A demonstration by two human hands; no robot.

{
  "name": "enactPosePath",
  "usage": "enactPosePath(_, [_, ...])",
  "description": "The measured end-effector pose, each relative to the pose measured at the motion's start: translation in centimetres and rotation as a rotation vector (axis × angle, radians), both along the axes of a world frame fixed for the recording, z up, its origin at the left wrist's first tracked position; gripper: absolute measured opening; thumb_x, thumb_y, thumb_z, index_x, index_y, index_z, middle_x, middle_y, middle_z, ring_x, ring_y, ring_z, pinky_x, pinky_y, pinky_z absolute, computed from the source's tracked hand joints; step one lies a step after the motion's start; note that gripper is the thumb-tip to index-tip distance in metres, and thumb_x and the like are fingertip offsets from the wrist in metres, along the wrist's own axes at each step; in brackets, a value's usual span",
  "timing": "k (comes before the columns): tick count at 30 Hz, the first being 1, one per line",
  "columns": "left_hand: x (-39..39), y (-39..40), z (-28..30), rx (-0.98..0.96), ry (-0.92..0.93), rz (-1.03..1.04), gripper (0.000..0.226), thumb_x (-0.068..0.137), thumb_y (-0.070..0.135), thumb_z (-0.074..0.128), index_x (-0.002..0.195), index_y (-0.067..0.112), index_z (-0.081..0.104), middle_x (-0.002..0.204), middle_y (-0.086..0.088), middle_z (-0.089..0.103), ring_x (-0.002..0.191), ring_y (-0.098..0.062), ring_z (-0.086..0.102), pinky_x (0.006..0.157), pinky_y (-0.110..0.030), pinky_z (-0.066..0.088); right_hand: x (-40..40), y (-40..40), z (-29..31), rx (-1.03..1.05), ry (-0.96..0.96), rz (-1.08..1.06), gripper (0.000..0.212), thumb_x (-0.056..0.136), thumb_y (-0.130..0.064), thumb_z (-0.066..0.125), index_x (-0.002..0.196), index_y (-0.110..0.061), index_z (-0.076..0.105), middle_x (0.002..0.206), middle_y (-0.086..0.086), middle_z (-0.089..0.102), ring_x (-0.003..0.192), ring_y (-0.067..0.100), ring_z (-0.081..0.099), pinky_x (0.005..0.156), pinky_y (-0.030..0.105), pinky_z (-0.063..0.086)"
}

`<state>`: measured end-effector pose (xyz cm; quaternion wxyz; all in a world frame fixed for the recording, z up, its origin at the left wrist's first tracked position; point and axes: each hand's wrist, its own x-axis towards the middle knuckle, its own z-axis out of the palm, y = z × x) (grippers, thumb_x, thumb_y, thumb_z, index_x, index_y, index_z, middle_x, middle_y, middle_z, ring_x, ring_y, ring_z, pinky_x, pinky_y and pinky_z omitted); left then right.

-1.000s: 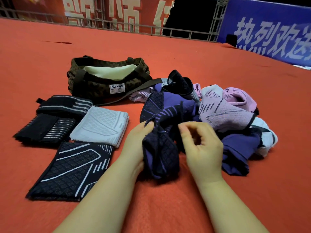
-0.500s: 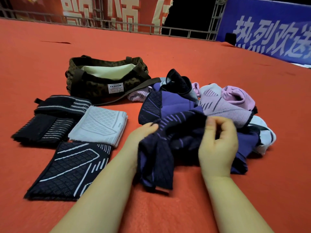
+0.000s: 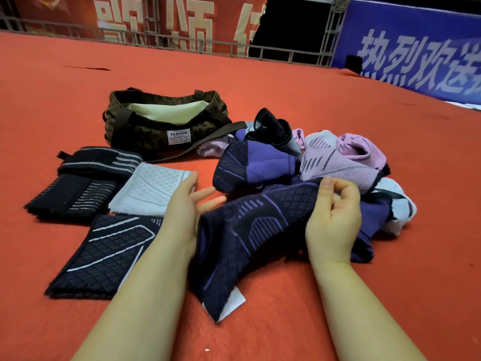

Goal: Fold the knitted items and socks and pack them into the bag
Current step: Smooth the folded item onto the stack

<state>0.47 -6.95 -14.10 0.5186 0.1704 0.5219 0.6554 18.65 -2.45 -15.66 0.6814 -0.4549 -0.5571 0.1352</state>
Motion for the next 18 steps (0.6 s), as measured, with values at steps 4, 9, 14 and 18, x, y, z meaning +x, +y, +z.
enactPosePath(4, [-0.2,-2.8,-2.0,-0.108,0.705,-0.077,0.041,0.081,0.061,0.060,0.111,0.034,0.056,0.104,-0.001,0.068,0.087,-0.007,0.065,0.080,-0.029,0.051,1.2,-0.9,0.8,-0.044,-0.055,-0.003,0.019,0.089,-0.040,0.047,0.083,-0.022,0.051,0.057,-0.012,0.054,0.055,0.012,0.049,0.062,0.033,0.041])
enactPosePath(9, [1.4,-8.8,-1.7,-0.147,0.956,-0.034,0.037,0.085,0.014,0.064,0.119,0.023,0.053,0.075,0.004,0.063,0.073,-0.011,0.060,0.068,-0.023,0.042,3.4,-4.8,1.1,-0.084,-0.056,0.044,0.014,0.086,-0.043,0.050,0.085,-0.029,0.055,0.070,-0.005,0.061,0.061,0.010,0.056,0.065,0.032,0.047])
enactPosePath(14, [1.8,-9.7,0.1,-0.134,1.058,0.041,0.037,0.089,0.011,0.059,0.123,0.021,0.050,0.085,0.006,0.061,0.085,-0.017,0.056,0.073,-0.024,0.031,7.6,-9.6,0.2,-0.186,-0.102,0.069,0.028,0.091,-0.011,0.059,0.107,-0.032,0.050,0.079,0.000,0.061,0.064,0.001,0.054,0.065,0.011,0.044])
enactPosePath(18, [2.3,-11.3,-0.6,-0.136,1.405,0.058,0.048,0.087,0.015,0.059,0.133,0.012,0.046,0.127,-0.008,0.055,0.121,-0.028,0.048,0.103,-0.036,0.032,8.8,-12.4,-1.9,-0.357,-0.111,0.037,0.042,0.084,-0.008,0.065,0.111,-0.033,0.045,0.093,0.009,0.060,0.067,0.009,0.051,0.067,0.007,0.041])
